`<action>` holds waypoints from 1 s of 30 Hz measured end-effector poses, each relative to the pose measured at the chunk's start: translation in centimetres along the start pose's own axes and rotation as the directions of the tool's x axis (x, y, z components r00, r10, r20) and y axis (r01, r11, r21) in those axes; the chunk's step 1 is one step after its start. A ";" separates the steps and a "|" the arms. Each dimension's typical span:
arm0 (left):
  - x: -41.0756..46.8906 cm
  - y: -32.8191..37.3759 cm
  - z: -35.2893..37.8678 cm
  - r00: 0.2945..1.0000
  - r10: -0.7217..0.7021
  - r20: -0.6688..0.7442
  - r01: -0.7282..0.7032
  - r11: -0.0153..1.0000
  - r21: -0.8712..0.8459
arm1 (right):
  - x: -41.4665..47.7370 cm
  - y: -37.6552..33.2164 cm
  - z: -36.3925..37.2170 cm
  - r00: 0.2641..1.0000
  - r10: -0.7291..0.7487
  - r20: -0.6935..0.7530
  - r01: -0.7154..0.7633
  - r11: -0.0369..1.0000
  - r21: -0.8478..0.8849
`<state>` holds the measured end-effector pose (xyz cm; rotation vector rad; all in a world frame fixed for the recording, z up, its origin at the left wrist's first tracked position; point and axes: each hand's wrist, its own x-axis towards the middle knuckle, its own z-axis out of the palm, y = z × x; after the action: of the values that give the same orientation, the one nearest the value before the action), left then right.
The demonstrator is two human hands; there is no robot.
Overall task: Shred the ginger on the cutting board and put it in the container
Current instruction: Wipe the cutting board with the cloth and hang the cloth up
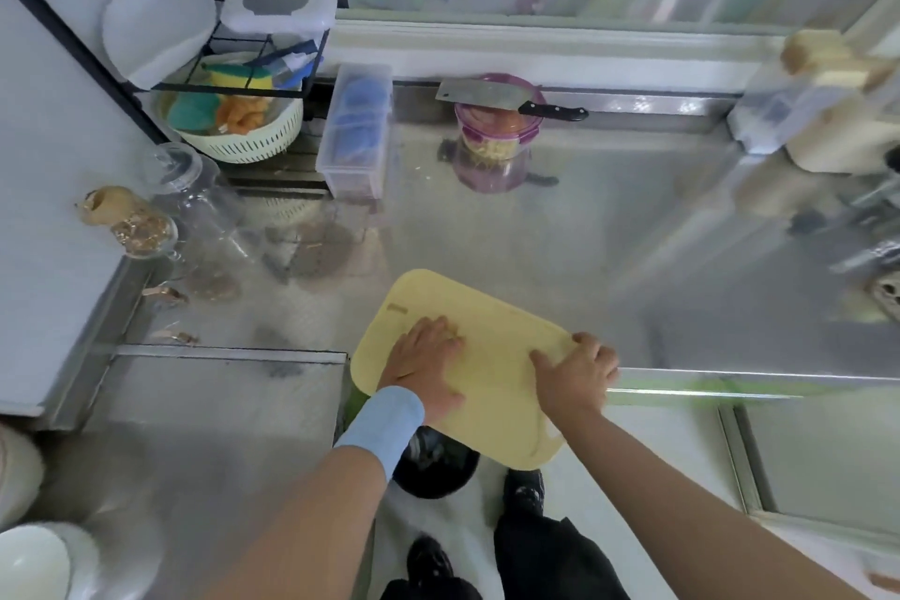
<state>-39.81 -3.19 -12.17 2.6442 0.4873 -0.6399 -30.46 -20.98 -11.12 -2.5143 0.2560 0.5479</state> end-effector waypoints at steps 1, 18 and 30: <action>-0.3 0.1 0.4 1.000 0.010 -0.006 -0.010 1.000 -0.006 | -0.3 0.4 -0.1 0.994 0.104 0.015 -0.105 0.989 0.101; -9.5 7.5 5.5 0.986 -0.084 -0.144 0.059 0.984 -0.168 | -4.8 13.7 -8.3 0.572 -0.038 0.820 -0.430 0.837 0.339; -13.8 11.0 14.0 0.997 -0.034 0.070 0.052 0.956 -0.288 | -4.3 21.0 -9.5 0.472 0.065 0.879 -0.424 0.891 0.162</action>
<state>-51.95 -22.09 -13.95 2.3361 0.5741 -0.6133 -37.29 -43.44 -11.90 -1.5542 0.2965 1.6411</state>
